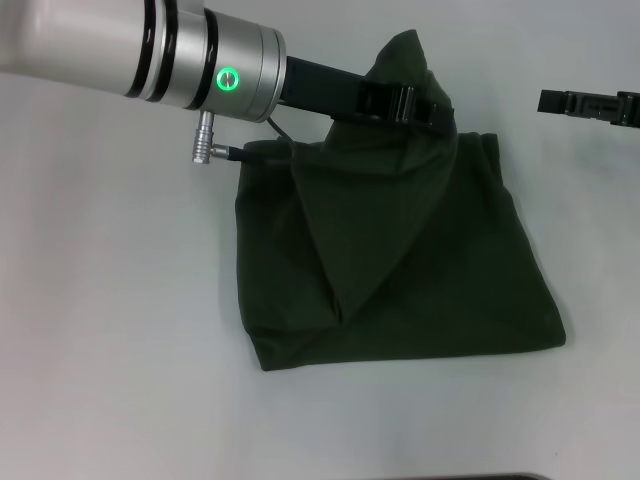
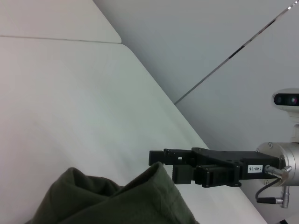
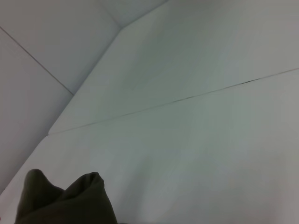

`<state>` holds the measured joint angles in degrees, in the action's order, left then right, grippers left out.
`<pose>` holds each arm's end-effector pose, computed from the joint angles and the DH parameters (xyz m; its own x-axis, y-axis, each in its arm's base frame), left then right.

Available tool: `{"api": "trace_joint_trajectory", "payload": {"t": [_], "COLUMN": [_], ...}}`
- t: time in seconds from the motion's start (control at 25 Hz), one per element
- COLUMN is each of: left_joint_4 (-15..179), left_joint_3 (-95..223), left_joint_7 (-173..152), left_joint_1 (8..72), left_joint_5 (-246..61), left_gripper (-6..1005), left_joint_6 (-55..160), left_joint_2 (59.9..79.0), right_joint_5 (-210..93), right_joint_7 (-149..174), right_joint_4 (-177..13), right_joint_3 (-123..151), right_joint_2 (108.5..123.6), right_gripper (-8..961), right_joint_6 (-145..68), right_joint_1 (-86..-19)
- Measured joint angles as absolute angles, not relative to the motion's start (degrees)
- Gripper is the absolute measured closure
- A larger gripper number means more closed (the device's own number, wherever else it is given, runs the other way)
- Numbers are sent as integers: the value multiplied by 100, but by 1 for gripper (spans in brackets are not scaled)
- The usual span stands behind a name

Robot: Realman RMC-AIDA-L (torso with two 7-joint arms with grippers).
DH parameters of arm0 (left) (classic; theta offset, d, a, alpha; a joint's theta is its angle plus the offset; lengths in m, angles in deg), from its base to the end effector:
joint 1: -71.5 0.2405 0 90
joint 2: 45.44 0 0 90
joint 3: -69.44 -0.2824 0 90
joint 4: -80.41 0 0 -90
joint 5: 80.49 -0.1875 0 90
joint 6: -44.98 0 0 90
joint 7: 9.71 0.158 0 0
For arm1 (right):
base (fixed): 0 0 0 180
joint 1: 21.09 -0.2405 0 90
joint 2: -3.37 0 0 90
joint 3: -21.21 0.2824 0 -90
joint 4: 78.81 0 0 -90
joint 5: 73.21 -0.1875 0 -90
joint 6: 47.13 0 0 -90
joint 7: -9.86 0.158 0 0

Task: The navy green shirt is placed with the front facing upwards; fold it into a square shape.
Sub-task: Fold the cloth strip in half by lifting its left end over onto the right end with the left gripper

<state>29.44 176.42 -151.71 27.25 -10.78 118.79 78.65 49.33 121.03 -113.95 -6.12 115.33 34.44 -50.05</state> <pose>-0.1139 0.3649 -0.0997 0.5727 0.7796 0.2534 0.7720 -0.6169 0.1530 0.3353 0.3469 0.0395 0.3490 -0.7283 -0.5898 -0.9230 -0.3760 -0.0819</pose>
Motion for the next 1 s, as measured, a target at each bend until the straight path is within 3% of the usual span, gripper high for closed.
{"api": "trace_joint_trajectory", "payload": {"t": [1.0], "left_joint_4": [2834], "left_joint_3": [17436], "left_joint_7": [-15193], "left_joint_1": [2711], "left_joint_5": [-749], "left_gripper": [889], "left_joint_6": [12001], "left_joint_2": [7907], "right_joint_5": [4931], "right_joint_7": [12111], "right_joint_4": [-11423], "right_joint_3": [-612], "right_joint_2": [11534], "right_gripper": [39], "right_joint_6": [3432], "right_joint_1": [-4986]}}
